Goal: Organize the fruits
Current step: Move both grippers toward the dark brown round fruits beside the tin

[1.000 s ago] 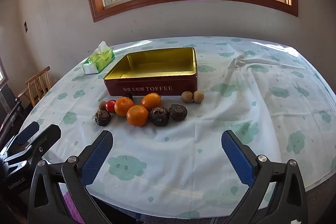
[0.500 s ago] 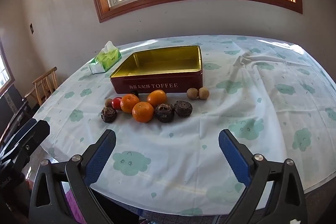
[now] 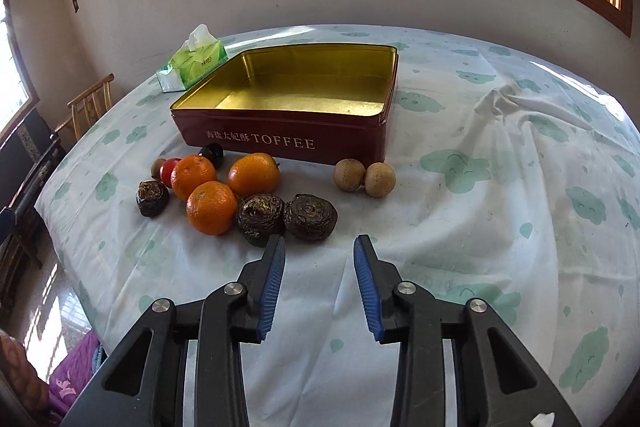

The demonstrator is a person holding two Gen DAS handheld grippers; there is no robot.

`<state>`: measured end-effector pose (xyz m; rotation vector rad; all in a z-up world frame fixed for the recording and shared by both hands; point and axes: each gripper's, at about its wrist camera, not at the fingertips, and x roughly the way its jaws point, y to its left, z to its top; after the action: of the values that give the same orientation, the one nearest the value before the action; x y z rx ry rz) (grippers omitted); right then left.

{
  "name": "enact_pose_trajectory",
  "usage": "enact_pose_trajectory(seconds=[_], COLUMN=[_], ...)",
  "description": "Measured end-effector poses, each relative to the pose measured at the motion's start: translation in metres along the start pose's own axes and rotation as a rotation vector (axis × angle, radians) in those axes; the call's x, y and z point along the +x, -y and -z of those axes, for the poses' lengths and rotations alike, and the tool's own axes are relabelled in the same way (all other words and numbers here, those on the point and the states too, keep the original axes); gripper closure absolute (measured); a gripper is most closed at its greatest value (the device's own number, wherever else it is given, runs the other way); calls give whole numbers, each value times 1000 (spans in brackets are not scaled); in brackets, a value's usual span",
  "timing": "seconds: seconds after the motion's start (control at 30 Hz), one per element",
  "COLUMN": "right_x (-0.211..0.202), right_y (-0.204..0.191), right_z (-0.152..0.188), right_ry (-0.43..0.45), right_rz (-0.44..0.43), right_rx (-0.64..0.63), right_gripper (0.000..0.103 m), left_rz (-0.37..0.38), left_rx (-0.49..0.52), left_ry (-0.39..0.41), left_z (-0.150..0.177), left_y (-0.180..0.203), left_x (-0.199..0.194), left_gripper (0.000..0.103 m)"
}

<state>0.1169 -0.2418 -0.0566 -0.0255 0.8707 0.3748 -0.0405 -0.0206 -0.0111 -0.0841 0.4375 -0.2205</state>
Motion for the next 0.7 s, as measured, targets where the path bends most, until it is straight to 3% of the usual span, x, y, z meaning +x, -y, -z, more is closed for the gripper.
enact_pose_trajectory(seconds=[0.17,0.5,0.7], right_x=[20,35,11], right_y=[4,16,16], right_z=[-12,-18,-7], right_ry=[-21,-31,50], right_rz=[-42,-156,-61], right_rx=[13,45,22], right_gripper=[70,71,73], left_rz=[-22,16,33], left_rx=[-29,-85,-146], left_ry=[-37,-116,-202], left_z=[1,-1,-4], left_y=[-10,-28,-47], left_x=[9,31,57], left_gripper=[0,0,0])
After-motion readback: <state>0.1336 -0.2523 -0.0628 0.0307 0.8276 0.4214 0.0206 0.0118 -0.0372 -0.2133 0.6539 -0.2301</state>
